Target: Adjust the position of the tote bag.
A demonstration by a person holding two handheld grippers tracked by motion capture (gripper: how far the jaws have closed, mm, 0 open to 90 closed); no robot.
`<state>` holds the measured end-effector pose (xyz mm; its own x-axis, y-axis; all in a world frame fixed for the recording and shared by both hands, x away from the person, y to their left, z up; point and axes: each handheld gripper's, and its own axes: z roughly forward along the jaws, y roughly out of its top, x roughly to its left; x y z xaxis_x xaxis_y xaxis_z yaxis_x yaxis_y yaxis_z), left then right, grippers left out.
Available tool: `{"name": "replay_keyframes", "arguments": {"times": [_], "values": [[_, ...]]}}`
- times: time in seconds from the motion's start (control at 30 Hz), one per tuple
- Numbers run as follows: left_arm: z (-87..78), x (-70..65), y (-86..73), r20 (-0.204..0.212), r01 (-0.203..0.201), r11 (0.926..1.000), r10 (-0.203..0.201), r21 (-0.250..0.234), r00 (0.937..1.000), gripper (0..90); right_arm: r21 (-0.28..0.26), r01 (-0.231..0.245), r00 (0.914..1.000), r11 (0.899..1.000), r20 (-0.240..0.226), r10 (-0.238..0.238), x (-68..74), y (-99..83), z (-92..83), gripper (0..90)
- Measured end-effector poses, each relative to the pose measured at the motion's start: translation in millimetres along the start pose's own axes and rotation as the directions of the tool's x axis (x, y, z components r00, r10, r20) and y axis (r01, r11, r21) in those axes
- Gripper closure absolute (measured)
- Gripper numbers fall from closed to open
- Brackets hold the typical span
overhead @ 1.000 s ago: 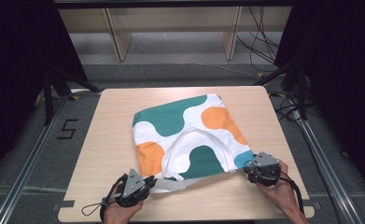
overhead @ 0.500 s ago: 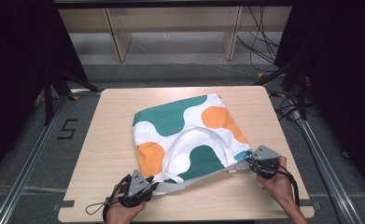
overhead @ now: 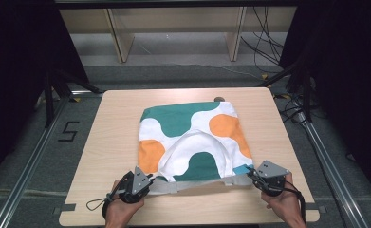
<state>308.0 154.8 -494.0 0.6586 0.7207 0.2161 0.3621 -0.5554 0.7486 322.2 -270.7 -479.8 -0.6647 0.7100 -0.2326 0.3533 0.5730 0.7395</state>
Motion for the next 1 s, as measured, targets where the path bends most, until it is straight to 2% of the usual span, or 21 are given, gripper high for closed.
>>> {"name": "replay_keyframes", "arguments": {"times": [0.03,0.07,0.1,0.13,0.17,0.2,0.23,0.27,0.3,0.33,0.4,0.47,0.5,0.53,0.57,0.67,0.77,0.8,0.87,0.97,1.0], "values": [[2.5,2.2,-0.4,0.012,0.009,1.0,-0.009,0.0,0.9999,84.6,0.005,0.008,1.0,1.0,-0.002,-0.008,3.3,-1.5,-1.5,87.1],[3.7,6.2,0.8,0.016,-0.035,0.9994,0.035,-0.006,0.9993,84.7,0.006,0.011,0.9999,1.0,-0.01,-0.011,7.1,-3.0,-3.4,87.0],[3.9,6.0,0.5,0.015,-0.015,0.9998,0.016,-0.016,0.9998,84.7,0.005,0.012,0.9999,1.0,-0.008,-0.012,9.2,-3.7,-5.1,87.0],[2.3,4.2,-0.3,0.022,0.016,0.9999,-0.016,-0.001,0.9996,84.8,0.004,0.012,0.9998,1.0,-0.014,-0.012,12.5,-4.8,-7.9,87.0],[1.3,6.2,1.0,0.02,-0.013,0.9997,0.013,-0.022,0.9997,84.8,0.003,0.011,0.9999,1.0,-0.01,-0.011,14.0,-5.6,-10.1,87.1],[-1.9,5.5,0.3,0.028,-0.003,1.0,0.002,0.005,0.9996,84.8,0.0,0.005,0.9998,1.0,-0.02,-0.005,16.4,-7.1,-13.8,87.0],[-2.5,5.9,0.8,0.03,-0.019,0.9996,0.02,-0.022,0.9994,84.9,-0.003,0.0,0.9999,1.0,-0.015,0.0,17.6,-8.4,-16.0,87.0],[-3.0,4.6,0.3,0.033,-0.007,0.9994,0.009,-0.034,0.9994,84.9,-0.008,-0.014,0.9996,1.0,-0.024,0.014,19.8,-10.4,-19.9,87.1],[-5.9,6.7,0.0,0.043,-0.047,0.9988,0.047,-0.018,0.998,84.9,-0.012,-0.009,0.9996,1.0,-0.027,0.009,20.0,-12.0,-21.6,87.0],[-6.4,4.1,-1.1,0.048,-0.025,0.9993,0.026,-0.03,0.9985,84.8,-0.01,-0.035,0.9988,0.999,-0.034,0.035,22.7,-13.8,-23.9,86.9],[-5.9,3.8,-1.8,0.055,-0.03,0.9995,0.031,-0.011,0.998,83.1,-0.016,-0.029,0.9989,0.999,-0.037,0.028,21.1,-16.6,-24.8,85.5],[-2.4,4.4,-3.2,0.053,-0.012,0.9999,0.012,-0.005,0.9985,79.4,-0.02,-0.058,0.9972,0.998,-0.048,0.057,18.9,-18.1,-22.2,79.4],[-2.0,4.9,-3.5,0.056,-0.02,0.9998,0.02,0.002,0.9983,77.3,-0.013,-0.073,0.9959,0.997,-0.054,0.073,16.9,-19.3,-18.4,72.6],[-1.7,4.0,-3.6,0.056,-0.012,0.9999,0.012,-0.002,0.9984,76.4,-0.001,-0.078,0.9959,0.997,-0.044,0.078,16.4,-20.0,-15.3,67.9],[-3.1,4.3,-3.3,0.055,-0.03,0.9996,0.029,0.003,0.9981,75.6,-0.001,-0.068,0.9973,0.998,-0.028,0.068,16.2,-20.5,-13.5,67.5],[-3.0,3.4,-3.8,0.047,-0.028,0.9994,0.027,0.021,0.9985,67.4,0.006,-0.056,0.9979,0.998,-0.032,0.056,17.7,-18.6,-9.1,73.4],[-2.0,4.9,-9.8,0.035,0.002,0.9994,-0.003,0.033,0.9994,56.1,-0.013,-0.047,0.9981,0.999,-0.04,0.046,16.4,-15.5,-9.5,81.8],[-3.3,7.0,-11.2,0.032,-0.011,0.999,0.01,0.042,0.9994,54.2,-0.02,-0.039,0.9987,0.999,-0.034,0.038,15.6,-15.0,-10.4,83.2],[-6.3,9.5,-14.0,0.024,-0.023,0.9979,0.021,0.061,0.9995,52.9,-0.039,-0.037,0.9988,0.999,-0.034,0.035,14.8,-14.3,-12.8,84.4],[-7.9,9.1,-18.2,0.002,-0.01,0.9963,0.01,0.086,0.9999,53.5,-0.048,-0.039,0.9987,0.998,-0.034,0.037,14.3,-13.9,-14.2,84.6],[-8.1,10.2,-18.7,0.007,-0.024,0.9955,0.024,0.092,0.9997,53.2,-0.048,-0.04,0.9987,0.998,-0.035,0.038,14.4,-13.7,-14.4,84.6]]}}
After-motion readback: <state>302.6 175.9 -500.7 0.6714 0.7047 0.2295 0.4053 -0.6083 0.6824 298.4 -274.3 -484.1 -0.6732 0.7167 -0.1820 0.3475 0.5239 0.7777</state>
